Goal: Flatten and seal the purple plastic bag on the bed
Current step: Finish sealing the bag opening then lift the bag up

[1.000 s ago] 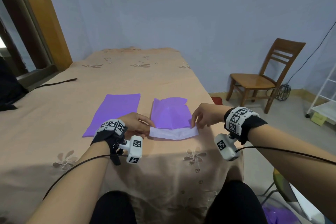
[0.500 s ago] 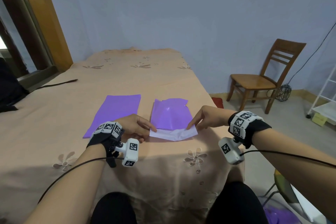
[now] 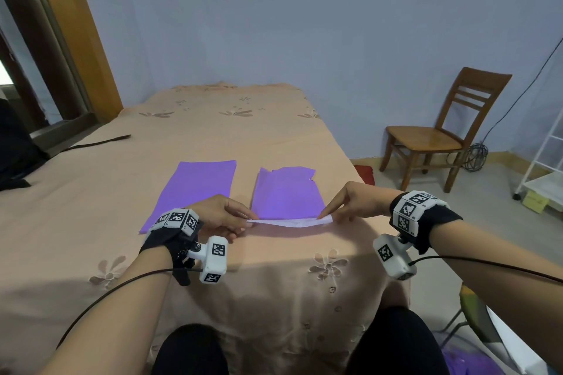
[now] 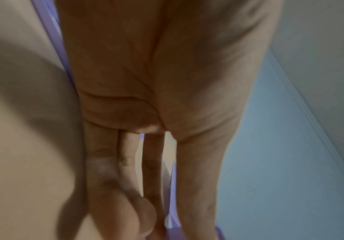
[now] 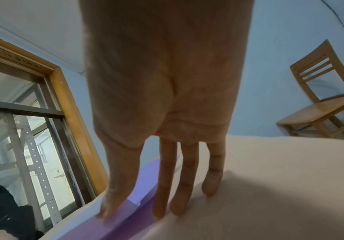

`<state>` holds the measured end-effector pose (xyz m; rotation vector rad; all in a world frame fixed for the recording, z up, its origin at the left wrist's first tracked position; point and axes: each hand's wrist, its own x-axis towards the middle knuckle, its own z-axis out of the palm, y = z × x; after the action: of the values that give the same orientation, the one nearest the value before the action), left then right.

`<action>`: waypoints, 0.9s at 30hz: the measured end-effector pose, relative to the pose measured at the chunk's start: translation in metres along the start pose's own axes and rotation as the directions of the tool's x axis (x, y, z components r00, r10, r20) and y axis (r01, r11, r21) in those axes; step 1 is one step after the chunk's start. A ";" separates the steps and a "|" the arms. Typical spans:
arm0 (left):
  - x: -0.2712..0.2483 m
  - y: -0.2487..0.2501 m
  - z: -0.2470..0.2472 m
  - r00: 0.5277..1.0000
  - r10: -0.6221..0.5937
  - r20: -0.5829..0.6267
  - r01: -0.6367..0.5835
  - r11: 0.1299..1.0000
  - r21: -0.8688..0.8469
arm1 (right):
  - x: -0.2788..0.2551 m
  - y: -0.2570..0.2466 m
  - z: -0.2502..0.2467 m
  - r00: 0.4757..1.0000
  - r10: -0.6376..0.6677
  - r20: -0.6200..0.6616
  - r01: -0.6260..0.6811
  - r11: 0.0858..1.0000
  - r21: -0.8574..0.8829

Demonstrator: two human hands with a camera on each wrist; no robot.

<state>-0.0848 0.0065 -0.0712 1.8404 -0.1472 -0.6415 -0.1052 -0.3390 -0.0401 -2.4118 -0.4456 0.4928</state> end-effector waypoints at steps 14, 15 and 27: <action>-0.003 0.004 0.006 0.991 -0.041 -0.130 0.044 0.999 0.017 | 0.003 -0.002 0.006 0.993 -0.073 -0.096 0.075 0.997 0.011; -0.002 0.004 0.006 0.991 -0.036 -0.130 0.040 0.999 0.026 | 0.003 -0.003 0.007 0.992 -0.072 -0.100 0.074 0.997 0.020; 0.008 0.007 0.009 0.988 -0.026 -0.153 0.035 0.997 0.062 | 0.012 -0.003 0.014 0.979 0.003 -0.205 0.021 0.993 0.113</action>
<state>-0.0809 -0.0066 -0.0701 1.9489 -0.0391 -0.5205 -0.1018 -0.3239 -0.0514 -2.3178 -0.3287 0.2538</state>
